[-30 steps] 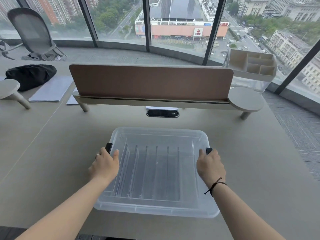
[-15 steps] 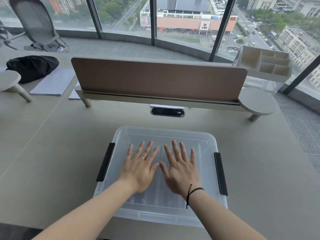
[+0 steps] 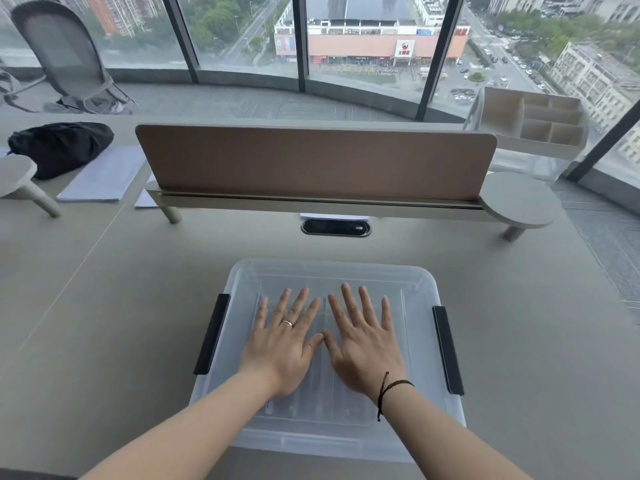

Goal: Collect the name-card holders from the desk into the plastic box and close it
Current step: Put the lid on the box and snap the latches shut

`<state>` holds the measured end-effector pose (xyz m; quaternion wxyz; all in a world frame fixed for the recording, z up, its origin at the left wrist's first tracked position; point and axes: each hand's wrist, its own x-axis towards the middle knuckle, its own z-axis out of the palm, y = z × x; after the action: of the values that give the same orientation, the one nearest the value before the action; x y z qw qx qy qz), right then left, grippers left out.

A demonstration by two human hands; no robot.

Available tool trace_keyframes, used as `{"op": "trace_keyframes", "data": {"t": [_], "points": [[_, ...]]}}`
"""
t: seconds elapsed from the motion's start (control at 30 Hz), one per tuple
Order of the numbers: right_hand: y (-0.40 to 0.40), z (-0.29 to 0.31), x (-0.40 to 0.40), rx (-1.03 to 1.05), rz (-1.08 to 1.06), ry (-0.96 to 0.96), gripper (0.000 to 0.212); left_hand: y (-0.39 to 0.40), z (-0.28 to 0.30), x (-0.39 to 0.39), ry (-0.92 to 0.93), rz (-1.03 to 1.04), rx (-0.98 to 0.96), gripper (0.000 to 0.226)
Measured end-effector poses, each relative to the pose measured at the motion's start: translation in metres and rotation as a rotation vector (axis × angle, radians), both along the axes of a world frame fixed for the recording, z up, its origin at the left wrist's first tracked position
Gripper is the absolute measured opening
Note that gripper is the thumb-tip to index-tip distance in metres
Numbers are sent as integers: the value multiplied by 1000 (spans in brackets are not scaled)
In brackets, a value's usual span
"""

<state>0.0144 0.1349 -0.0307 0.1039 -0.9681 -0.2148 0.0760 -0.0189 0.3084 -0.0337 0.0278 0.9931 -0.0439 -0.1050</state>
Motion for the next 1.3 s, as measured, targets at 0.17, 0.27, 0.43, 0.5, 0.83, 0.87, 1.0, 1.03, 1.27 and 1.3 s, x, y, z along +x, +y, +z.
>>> {"op": "trace_keyframes", "data": {"t": [0.17, 0.27, 0.43, 0.5, 0.83, 0.87, 1.0, 1.03, 1.27, 1.3], "points": [[-1, 3, 1, 37, 0, 28, 58, 1, -2, 0, -8, -2, 7, 62], [-2, 5, 3, 50, -5, 50, 56, 1, 1, 0, 12, -8, 13, 62], [-7, 9, 1, 63, 45, 77, 55, -1, 7, -8, 31, 7, 3, 63], [-12, 11, 0, 67, 97, 85, 55, -1, 7, -13, 30, 10, -10, 64], [-47, 6, -7, 75, 66, -30, 54, 32, 14, -5, -70, -58, -25, 68], [-46, 5, -8, 72, 64, -35, 54, 32, 8, -5, -79, -55, -36, 68], [-45, 4, -8, 55, 63, -51, 55, 34, -5, -1, -89, -55, -31, 69], [-45, 3, -8, 52, 62, -53, 56, 34, -6, -1, -104, -56, -22, 69], [-45, 5, -5, 72, 66, -39, 57, 34, -1, 1, -105, -20, -117, 69], [-45, 5, -5, 74, 64, -34, 57, 34, 0, 1, -105, 12, -148, 70]]}}
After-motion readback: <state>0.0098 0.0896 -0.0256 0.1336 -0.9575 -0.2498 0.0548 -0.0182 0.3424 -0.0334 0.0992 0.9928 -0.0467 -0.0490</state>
